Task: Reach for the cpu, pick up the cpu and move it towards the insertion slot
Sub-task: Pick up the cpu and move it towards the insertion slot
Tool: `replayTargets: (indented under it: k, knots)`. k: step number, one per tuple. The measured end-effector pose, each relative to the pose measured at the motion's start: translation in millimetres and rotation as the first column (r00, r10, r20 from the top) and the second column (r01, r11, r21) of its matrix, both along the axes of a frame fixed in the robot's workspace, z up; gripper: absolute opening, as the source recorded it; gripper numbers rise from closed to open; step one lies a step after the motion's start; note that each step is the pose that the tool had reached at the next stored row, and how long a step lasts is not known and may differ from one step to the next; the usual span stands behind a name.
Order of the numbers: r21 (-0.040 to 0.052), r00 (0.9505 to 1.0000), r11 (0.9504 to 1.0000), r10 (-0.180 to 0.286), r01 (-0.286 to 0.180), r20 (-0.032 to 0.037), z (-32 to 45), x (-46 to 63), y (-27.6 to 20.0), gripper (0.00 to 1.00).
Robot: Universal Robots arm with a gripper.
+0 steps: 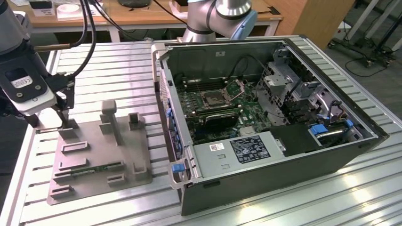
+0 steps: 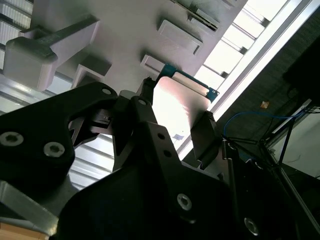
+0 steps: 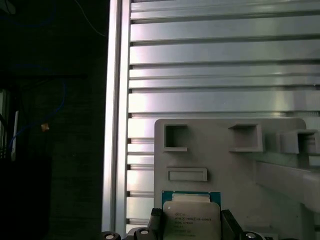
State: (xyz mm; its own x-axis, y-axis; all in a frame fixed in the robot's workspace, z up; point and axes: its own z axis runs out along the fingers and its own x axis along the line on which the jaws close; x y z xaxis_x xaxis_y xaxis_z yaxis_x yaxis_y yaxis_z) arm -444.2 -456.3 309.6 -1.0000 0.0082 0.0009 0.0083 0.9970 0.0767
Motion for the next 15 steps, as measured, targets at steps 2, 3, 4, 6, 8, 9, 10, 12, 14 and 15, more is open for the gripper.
replayTargets:
  k: [2, 3, 4, 6, 8, 9, 10, 12, 14, 15]
  knots:
    - [0.0, 1.0, 1.0, 0.0, 0.0, 0.0, 1.0, 0.0, 0.0, 0.54]
    - [0.0, 1.0, 1.0, 0.0, 0.0, 0.0001, 1.4, 0.0, 0.0, 0.54]
    - [0.0, 1.0, 1.0, 0.0, 0.0, 0.0, 1.9, -0.1, 0.0, 0.54]
    - [0.0, 1.0, 1.0, 0.0, 0.0, 0.0002, 2.9, -0.1, 0.0, 0.54]
    - [-0.0001, 1.0, 1.0, 0.0, 0.0, 0.0001, 3.8, -0.2, 0.0, 0.54]
    - [0.0, 1.0, 1.0, 0.0, 0.0, 0.0002, 4.3, -0.2, 0.0, 0.54]
    - [-0.0001, 1.0, 1.0, 0.0, 0.0, 0.0002, 4.7, -0.2, 0.0, 0.54]
    - [0.0, 1.0, 1.0, 0.0, 0.0, 0.0002, 5.6, -0.3, 0.0, 0.54]
    - [0.0, 1.0, 1.0, 0.0, 0.0, 0.0003, 6.4, -0.3, 0.0, 0.54]
    - [-0.0001, 1.0, 1.0, 0.0, 0.0, 0.0003, 6.9, -0.3, 0.0, 0.54]
